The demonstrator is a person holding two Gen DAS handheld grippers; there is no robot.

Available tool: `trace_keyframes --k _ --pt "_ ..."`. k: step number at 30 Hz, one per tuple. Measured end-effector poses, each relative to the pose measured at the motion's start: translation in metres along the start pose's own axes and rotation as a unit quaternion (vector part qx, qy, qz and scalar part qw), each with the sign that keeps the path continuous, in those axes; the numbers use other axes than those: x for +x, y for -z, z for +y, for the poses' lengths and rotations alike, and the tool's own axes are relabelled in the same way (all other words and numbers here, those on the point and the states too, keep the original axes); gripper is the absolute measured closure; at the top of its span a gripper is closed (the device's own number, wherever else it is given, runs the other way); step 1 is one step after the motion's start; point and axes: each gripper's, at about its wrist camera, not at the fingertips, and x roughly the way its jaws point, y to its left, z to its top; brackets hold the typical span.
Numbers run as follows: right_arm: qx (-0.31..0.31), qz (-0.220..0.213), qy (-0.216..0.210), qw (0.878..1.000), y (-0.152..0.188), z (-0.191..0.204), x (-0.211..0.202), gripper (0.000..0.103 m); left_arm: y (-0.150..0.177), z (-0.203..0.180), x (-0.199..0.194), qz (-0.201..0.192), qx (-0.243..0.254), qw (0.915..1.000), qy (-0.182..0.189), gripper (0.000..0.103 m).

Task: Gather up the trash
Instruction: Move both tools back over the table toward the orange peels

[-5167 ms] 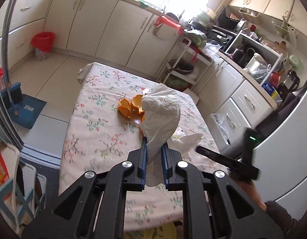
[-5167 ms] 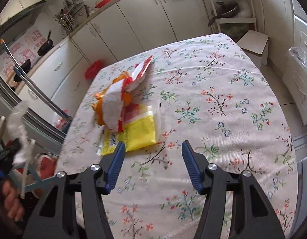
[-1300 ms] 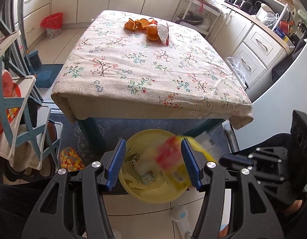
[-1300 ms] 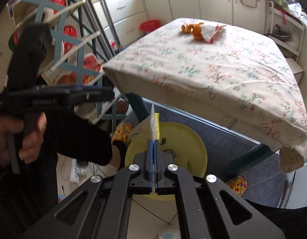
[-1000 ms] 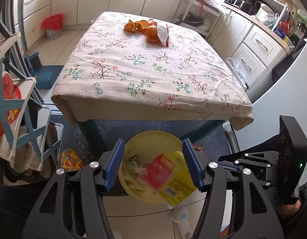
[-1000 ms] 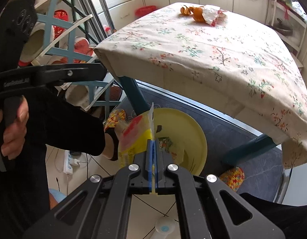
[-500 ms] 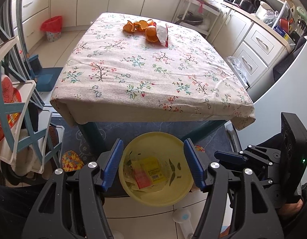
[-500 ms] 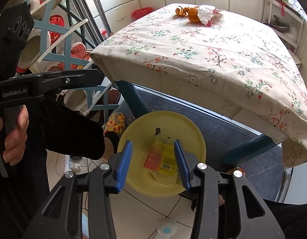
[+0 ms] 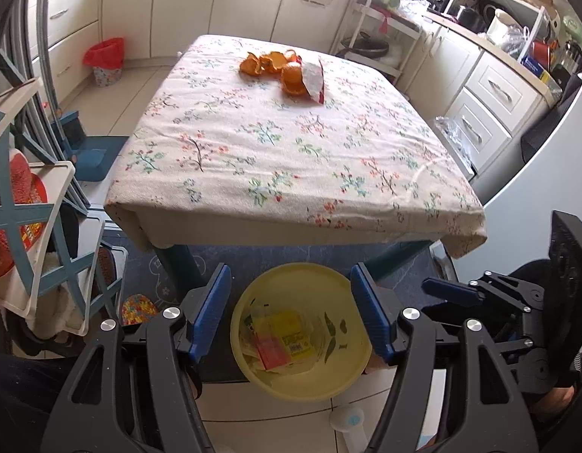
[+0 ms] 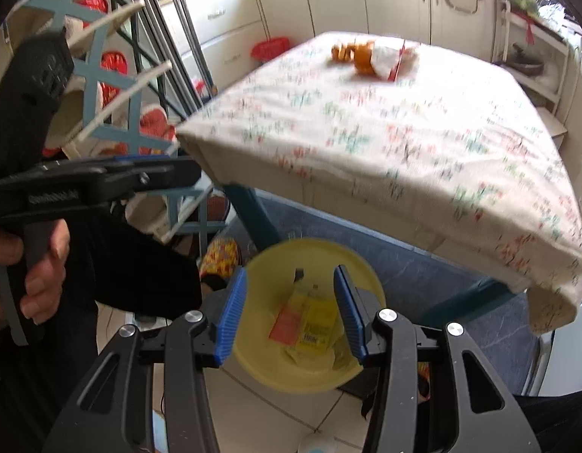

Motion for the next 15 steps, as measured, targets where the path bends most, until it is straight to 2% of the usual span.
trace_keyframes --k 4,9,15 --pt "0.009 -0.043 0.004 0.999 -0.009 -0.006 -0.014 0.056 -0.008 0.006 -0.004 -0.014 -0.016 0.9998 0.000 0.040" --pt "0.041 -0.073 0.003 0.996 -0.029 -0.022 -0.023 0.052 -0.023 0.009 -0.005 -0.022 -0.025 0.9994 -0.001 0.040" --pt "0.076 -0.098 0.003 0.992 -0.075 -0.048 -0.021 0.051 -0.049 0.009 -0.003 -0.033 -0.011 0.9993 -0.014 0.038"
